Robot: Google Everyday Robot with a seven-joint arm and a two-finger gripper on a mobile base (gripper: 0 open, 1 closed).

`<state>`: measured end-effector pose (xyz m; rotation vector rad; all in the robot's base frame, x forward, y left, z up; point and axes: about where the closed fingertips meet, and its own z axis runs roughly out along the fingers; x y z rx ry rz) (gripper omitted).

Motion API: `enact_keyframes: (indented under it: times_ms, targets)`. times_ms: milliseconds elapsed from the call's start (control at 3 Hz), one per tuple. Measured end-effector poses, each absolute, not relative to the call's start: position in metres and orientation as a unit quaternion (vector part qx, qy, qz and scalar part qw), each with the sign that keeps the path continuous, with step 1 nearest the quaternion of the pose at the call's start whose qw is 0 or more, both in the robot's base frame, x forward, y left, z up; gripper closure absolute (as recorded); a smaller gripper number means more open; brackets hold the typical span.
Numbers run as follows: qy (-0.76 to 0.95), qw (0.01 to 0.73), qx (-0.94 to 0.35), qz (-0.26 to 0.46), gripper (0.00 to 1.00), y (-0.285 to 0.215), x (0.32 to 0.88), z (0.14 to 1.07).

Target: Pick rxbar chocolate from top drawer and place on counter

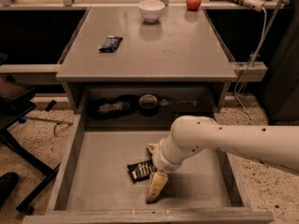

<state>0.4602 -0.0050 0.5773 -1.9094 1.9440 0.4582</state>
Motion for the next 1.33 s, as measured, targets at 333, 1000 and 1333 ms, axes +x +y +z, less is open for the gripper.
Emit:
enact_keyframes:
  times_ms: [333, 1000, 1333]
  targets:
    - [0.691, 0.188, -0.679, 0.163, 0.18, -0.005, 0.46, 0.577]
    - [0.691, 0.188, -0.679, 0.163, 0.64, -0.005, 0.46, 0.586]
    - [0.691, 0.188, -0.679, 0.163, 0.88, -0.005, 0.46, 0.595]
